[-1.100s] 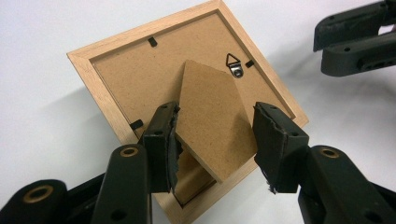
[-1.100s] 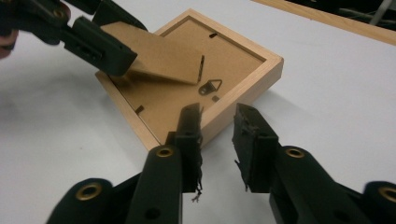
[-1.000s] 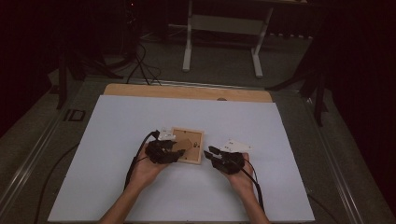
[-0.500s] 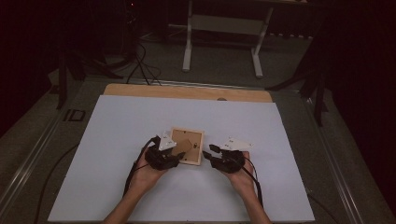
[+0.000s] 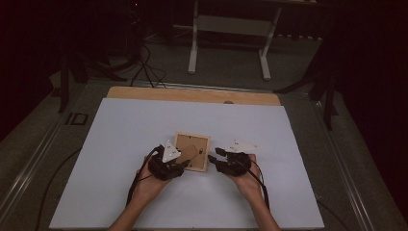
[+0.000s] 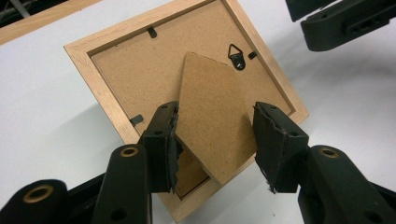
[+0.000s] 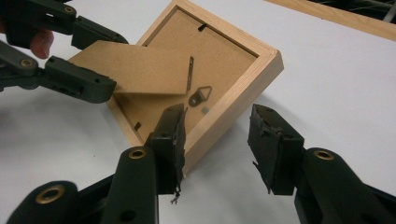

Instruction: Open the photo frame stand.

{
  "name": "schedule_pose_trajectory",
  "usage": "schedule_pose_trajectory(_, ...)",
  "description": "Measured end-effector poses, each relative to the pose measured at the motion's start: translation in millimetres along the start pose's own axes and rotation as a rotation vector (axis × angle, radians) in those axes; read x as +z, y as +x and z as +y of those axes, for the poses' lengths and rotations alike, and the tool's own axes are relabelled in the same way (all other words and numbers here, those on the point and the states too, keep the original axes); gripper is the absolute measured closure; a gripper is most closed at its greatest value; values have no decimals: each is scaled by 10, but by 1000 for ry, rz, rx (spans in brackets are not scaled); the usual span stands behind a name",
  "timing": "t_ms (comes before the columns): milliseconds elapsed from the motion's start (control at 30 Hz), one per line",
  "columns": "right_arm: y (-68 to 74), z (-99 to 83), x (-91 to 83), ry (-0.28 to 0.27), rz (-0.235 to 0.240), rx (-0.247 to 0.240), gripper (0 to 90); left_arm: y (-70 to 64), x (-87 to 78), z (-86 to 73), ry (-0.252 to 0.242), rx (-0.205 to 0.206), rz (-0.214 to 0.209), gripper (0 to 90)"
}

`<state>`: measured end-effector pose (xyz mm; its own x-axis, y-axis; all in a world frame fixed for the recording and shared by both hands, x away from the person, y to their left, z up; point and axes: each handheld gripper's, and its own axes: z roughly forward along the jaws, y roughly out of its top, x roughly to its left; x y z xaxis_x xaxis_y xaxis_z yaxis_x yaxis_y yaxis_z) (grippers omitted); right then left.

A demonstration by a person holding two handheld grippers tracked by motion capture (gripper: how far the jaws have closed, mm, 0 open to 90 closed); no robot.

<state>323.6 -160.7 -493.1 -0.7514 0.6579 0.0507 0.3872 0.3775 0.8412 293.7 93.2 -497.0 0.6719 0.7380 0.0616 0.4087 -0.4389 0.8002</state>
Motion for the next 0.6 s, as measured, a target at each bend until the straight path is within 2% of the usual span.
schedule_pose_trajectory(400,-62,221,163,40,0,21,481,-35,-11,-74,-22,23,17,529)
schedule_pose_trajectory(500,-114,256,217,47,30,46,435,-27,1,-98,-23,22,19,528)
schedule_pose_trajectory(600,-145,273,244,55,35,60,419,-30,0,-100,-26,26,20,527)
